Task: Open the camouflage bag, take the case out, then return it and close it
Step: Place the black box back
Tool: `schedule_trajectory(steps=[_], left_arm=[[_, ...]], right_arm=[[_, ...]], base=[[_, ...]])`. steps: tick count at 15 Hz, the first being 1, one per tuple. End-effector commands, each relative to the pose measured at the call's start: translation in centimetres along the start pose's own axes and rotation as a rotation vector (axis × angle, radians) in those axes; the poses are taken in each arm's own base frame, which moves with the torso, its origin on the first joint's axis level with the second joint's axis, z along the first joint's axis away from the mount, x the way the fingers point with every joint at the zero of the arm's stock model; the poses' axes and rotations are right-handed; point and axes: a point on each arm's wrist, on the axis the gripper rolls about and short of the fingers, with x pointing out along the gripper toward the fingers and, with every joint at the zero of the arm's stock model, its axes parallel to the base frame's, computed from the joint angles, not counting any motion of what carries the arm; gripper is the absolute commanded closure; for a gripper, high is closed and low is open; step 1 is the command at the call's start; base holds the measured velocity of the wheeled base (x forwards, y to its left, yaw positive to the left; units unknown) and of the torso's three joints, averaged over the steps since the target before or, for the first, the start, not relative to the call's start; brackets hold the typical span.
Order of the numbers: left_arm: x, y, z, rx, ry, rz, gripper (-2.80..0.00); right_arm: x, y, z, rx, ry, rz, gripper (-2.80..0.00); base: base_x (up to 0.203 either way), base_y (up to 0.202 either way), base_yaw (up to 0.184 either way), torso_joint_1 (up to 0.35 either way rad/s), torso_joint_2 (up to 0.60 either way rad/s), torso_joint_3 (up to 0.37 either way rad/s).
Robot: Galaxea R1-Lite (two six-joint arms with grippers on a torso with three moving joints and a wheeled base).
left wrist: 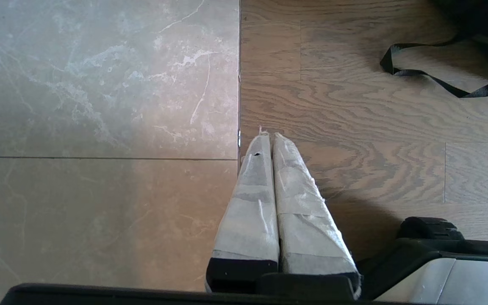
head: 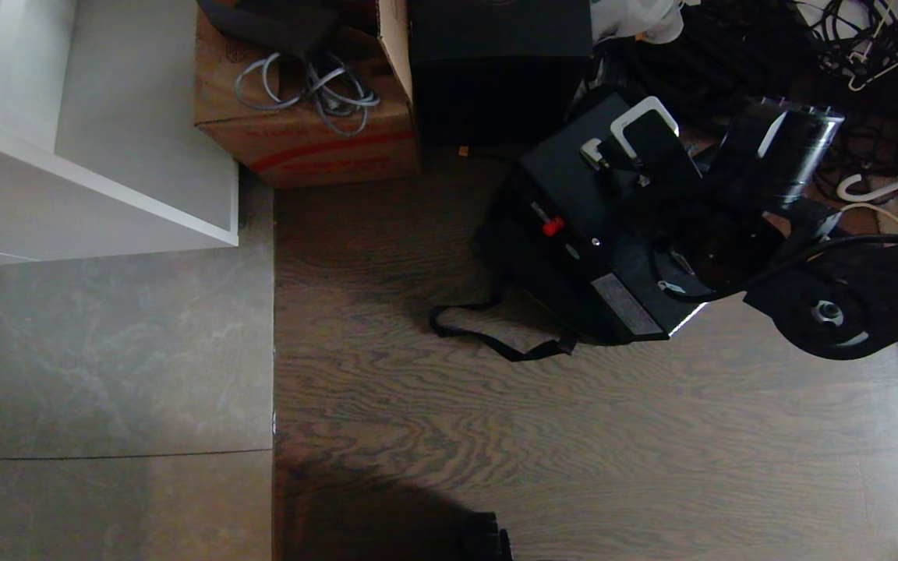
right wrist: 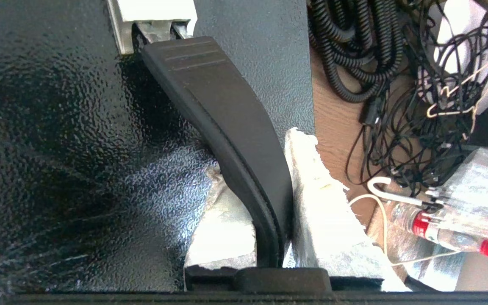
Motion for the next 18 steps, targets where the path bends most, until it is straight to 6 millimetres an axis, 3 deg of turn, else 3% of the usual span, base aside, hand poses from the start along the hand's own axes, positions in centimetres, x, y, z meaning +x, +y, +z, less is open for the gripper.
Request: schedule_trajectory(steps=[1,10,18], left_arm=[[0.0,0.0,0.0,0.0,-0.001,0.0,0.0],[0.0,0.0,0.0,0.0,0.0,0.001,0.0],[0.0,0.0,0.0,0.0,-0.002,0.001,0.0]], right_arm=[[-0.1,-0.3,0.2,-0.002,0.0,-0.006,0.0],[-1.1,-1.1,-0.2,-0.021,0.002,0.026,0.0],[-0.3,1.1,-1.4,-0.05,0.028,0.054,0.0]], base=[[0.0,0.0,0.0,0.0,0.0,0.0],[0.0,0.0,0.0,0.0,0.0,0.0],[0.0,0.0,0.0,0.0,0.0,0.0]])
